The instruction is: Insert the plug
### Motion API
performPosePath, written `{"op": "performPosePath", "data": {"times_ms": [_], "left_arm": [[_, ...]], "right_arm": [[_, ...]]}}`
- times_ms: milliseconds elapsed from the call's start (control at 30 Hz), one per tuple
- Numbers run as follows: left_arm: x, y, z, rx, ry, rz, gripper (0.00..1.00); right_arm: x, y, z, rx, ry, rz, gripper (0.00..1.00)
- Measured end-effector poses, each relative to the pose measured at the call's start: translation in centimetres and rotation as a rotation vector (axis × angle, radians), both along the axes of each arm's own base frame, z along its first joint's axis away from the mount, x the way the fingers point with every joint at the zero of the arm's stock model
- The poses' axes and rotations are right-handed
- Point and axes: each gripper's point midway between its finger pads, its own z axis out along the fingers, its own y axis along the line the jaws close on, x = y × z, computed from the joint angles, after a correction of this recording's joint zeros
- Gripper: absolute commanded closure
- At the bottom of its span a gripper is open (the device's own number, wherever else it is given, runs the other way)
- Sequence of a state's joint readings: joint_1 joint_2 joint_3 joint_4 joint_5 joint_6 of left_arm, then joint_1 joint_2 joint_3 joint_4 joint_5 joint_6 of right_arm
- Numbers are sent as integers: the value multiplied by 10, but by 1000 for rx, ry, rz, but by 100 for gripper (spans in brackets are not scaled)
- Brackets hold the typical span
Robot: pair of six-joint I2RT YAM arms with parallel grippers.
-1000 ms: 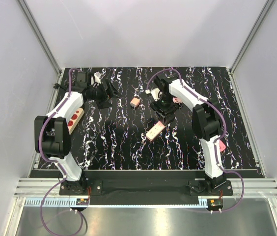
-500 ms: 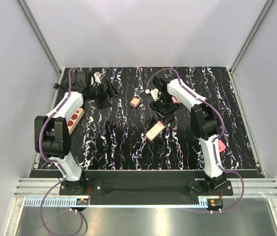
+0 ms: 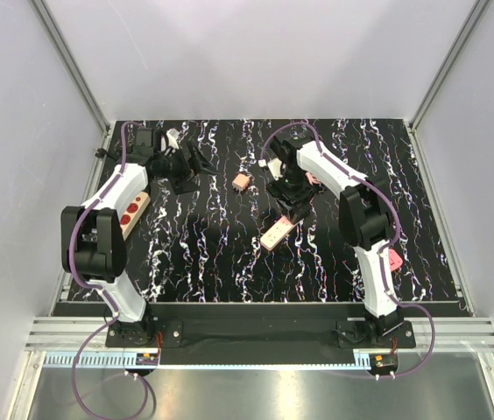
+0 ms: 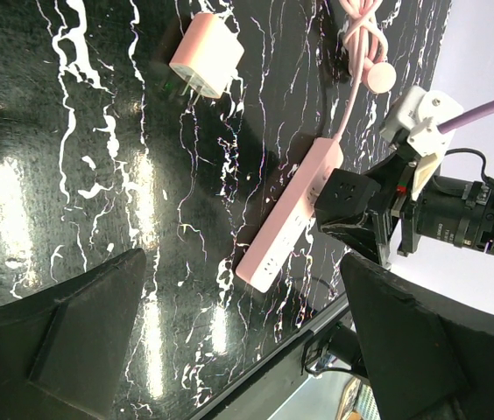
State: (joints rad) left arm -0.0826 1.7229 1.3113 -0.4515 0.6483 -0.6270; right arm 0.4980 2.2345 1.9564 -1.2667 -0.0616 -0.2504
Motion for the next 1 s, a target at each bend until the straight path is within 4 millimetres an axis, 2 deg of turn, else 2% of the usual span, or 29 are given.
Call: {"op": "performPosePath", "data": {"times_ms": [367,1000], "left_arm": [[0,2,-2,0,5,5,1],[0,5,-4,0,9,11,1]], "right_arm": [[1,-2,-1,71,17,87,100],[5,3,-5,73,-4,147,100]]}}
